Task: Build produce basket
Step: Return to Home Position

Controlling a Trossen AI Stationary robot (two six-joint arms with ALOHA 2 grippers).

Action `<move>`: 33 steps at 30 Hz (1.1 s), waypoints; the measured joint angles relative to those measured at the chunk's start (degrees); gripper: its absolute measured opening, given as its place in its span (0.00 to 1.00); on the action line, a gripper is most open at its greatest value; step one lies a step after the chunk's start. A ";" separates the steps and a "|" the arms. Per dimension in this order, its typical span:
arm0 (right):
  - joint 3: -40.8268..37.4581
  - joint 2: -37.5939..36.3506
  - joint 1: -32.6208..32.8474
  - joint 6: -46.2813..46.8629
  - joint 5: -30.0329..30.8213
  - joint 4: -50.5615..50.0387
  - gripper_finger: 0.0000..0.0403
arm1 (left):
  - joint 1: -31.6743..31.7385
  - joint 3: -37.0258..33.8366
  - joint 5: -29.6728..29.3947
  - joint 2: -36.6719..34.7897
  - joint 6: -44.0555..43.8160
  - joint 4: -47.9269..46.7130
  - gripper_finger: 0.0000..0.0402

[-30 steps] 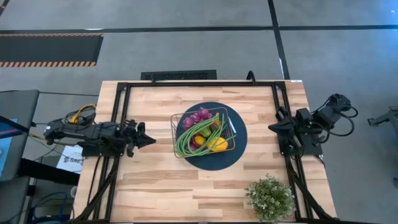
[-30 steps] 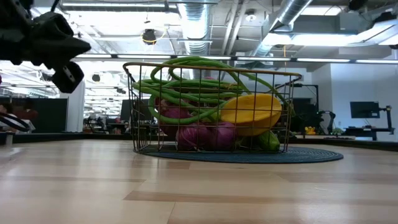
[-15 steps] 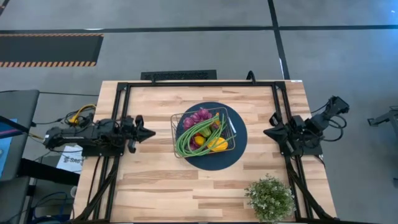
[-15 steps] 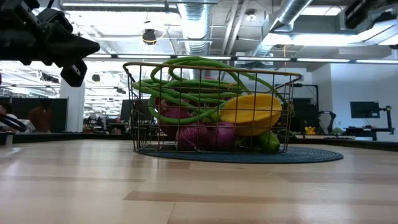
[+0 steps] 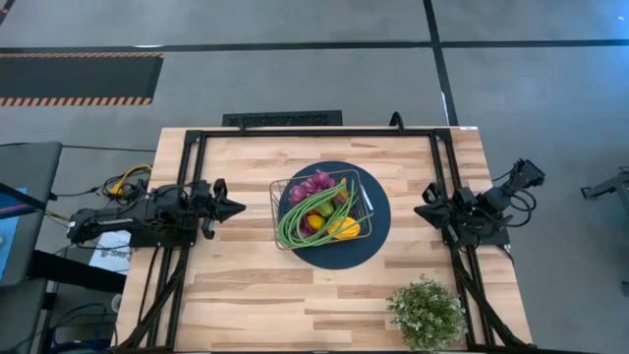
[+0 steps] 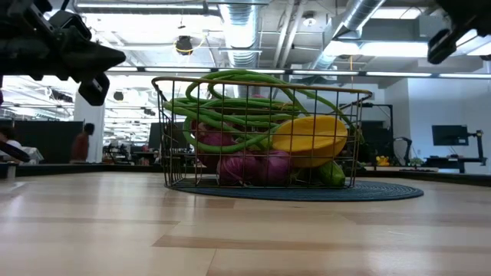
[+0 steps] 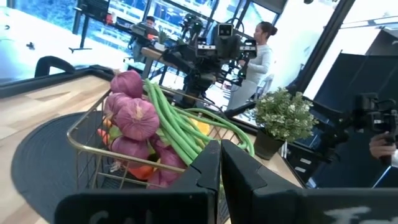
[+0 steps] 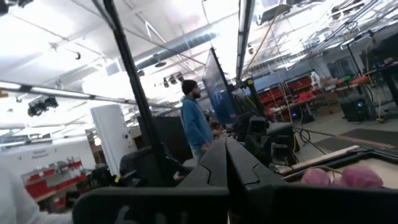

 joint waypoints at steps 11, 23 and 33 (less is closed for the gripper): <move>-0.03 -1.96 -3.21 -1.47 -2.05 -2.83 0.00 | 2.21 0.00 0.59 0.02 2.67 0.10 0.00; -0.09 -1.96 -13.43 -7.42 -4.83 -4.67 0.00 | 9.74 -0.02 3.76 0.02 5.51 0.55 0.00; -0.13 -1.94 -22.54 5.94 -5.92 -17.28 0.00 | 14.90 -0.02 10.37 0.02 2.26 1.29 0.00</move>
